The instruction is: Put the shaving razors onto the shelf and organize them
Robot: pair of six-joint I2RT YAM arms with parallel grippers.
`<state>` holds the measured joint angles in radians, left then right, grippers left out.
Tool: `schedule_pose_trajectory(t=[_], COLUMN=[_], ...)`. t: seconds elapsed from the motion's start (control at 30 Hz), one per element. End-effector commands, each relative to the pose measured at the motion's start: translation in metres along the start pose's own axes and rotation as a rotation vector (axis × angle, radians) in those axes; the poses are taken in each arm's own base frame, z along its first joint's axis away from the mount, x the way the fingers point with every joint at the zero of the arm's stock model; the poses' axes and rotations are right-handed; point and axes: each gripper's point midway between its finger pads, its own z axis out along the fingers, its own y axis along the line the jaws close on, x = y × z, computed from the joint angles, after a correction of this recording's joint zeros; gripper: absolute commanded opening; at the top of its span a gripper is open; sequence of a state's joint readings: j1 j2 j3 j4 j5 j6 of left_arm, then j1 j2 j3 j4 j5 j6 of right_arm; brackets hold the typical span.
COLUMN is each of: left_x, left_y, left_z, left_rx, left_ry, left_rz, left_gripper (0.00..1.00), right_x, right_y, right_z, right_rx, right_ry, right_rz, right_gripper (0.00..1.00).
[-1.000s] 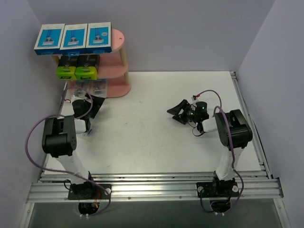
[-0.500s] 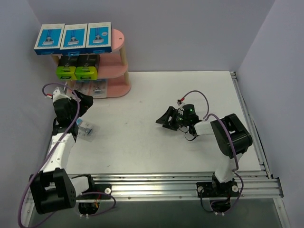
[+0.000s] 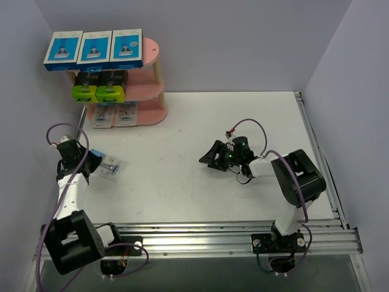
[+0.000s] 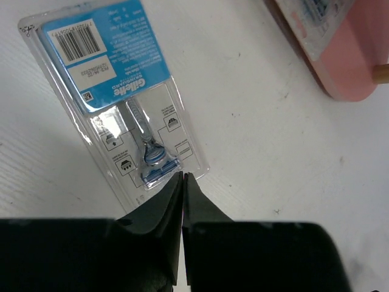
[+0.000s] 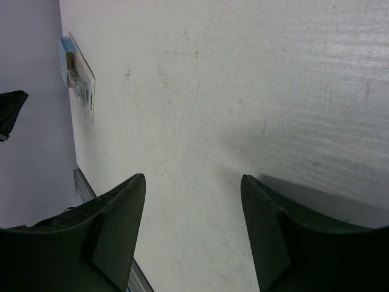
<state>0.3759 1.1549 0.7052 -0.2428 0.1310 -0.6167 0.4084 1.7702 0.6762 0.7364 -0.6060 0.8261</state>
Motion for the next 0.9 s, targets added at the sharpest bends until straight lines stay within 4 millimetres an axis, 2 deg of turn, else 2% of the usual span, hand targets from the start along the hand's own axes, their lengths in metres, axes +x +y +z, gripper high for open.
schedule_pose_trajectory(t=[0.0,0.1,0.13,0.17,0.23,0.3,0.47,0.5,0.53,0.57,0.6,0.87], left_x=[0.001,0.004,-0.001,0.006,0.006,0.006,0.000,0.000,-0.002,-0.002,-0.001,0.005], left_y=[0.007,0.018,0.014,0.019,0.018,0.019,0.024,0.025,0.027,0.027,0.029,0.041], left_z=[0.007,0.022,0.026,0.037,0.048,0.052,0.056,0.055,0.054,0.053,0.053,0.062], left_rx=[-0.035,-0.088,-0.083,-0.102,-0.120,-0.131,-0.169,-0.175,-0.181,-0.186,-0.192,-0.240], left_ry=[0.016,0.028,0.026,0.070,0.110,0.119,0.110,0.111,0.103,0.102,0.100,0.123], left_rz=[-0.015,-0.058,-0.059,-0.062,-0.069,-0.068,-0.051,-0.043,-0.040,-0.036,-0.032,-0.028], left_gripper=[0.11,0.11,0.08,0.07,0.05,0.03,0.02,0.04,0.18,0.28,0.34,0.43], right_x=[0.001,0.007,0.009,0.012,0.014,0.016,0.018,0.019,0.018,0.018,0.019,0.021], right_y=[0.009,0.003,0.002,-0.003,-0.003,-0.004,-0.006,-0.007,-0.006,-0.008,-0.008,-0.013], right_z=[-0.008,-0.007,-0.006,-0.005,-0.004,-0.002,0.003,0.004,0.005,0.005,0.006,0.009], right_rx=[-0.023,-0.023,-0.026,-0.022,-0.034,-0.046,-0.062,-0.062,-0.066,-0.064,-0.064,-0.070], right_ry=[-0.018,-0.008,-0.004,0.003,0.007,0.011,0.019,0.021,0.022,0.023,0.024,0.031], right_rz=[-0.043,-0.032,-0.023,-0.013,-0.009,-0.001,0.004,0.007,0.005,0.007,0.007,0.025], right_gripper=[0.59,0.60,0.60,0.60,0.60,0.60,0.60,0.60,0.60,0.60,0.60,0.60])
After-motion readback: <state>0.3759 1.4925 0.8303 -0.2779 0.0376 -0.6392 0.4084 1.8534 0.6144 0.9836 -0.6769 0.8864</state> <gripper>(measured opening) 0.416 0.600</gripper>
